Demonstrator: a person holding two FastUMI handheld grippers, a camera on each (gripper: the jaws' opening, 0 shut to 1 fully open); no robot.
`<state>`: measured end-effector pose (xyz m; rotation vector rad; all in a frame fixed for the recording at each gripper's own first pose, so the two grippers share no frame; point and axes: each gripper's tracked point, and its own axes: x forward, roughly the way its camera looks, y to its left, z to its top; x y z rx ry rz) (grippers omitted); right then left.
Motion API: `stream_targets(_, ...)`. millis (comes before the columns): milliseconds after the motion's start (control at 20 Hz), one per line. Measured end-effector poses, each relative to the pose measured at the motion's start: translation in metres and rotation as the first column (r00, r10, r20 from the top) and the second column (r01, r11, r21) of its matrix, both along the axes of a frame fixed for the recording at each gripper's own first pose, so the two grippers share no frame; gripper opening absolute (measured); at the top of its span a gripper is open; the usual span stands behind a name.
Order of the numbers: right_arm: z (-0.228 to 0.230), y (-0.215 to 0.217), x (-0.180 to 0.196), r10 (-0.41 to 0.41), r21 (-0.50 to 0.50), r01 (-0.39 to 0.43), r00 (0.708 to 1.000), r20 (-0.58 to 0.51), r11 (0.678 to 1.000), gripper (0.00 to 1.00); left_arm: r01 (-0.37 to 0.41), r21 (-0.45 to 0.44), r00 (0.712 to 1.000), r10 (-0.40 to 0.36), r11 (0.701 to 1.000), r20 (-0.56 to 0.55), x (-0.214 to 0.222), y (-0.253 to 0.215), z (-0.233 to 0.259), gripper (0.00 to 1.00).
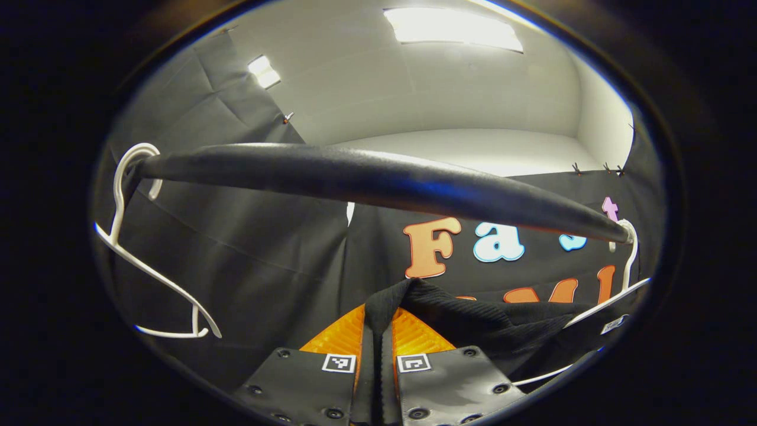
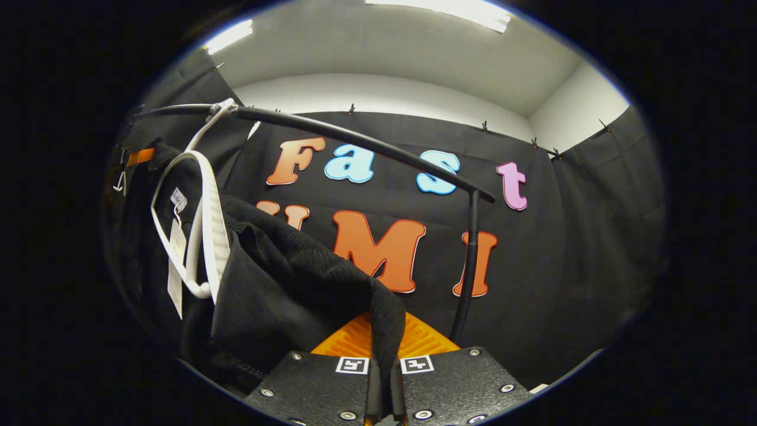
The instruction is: Grasp the clothes on the hanger with both hands and then place them into the laundry hamper below.
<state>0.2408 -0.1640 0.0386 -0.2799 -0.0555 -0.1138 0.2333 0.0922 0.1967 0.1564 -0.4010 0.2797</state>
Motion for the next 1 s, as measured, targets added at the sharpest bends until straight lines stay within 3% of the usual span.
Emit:
stream_targets(350, -0.04, 0.021, -0.028, 0.017, 0.038, -0.017, 1.0, -0.003, 0.999, 0.05, -0.016, -0.005, 0.998, 0.015, 1.0, -0.062, 0.0, 0.015, -0.032, 0.12)
stream_targets(500, -0.068, 0.031, -0.04, 0.027, 0.056, -0.024, 0.998, -0.065, 0.998, 0.05, -0.037, 0.021, 0.994, 0.039, 0.999, -0.102, 0.008, 0.017, -0.054, 0.12)
stream_targets(1000, -0.035, 0.101, -0.081, 0.125, 0.057, -0.127, 0.992, 0.028, 0.99, 0.05, -0.105, -0.012, 0.984, 0.102, 0.994, -0.147, -0.015, 0.069, -0.082, 0.12)
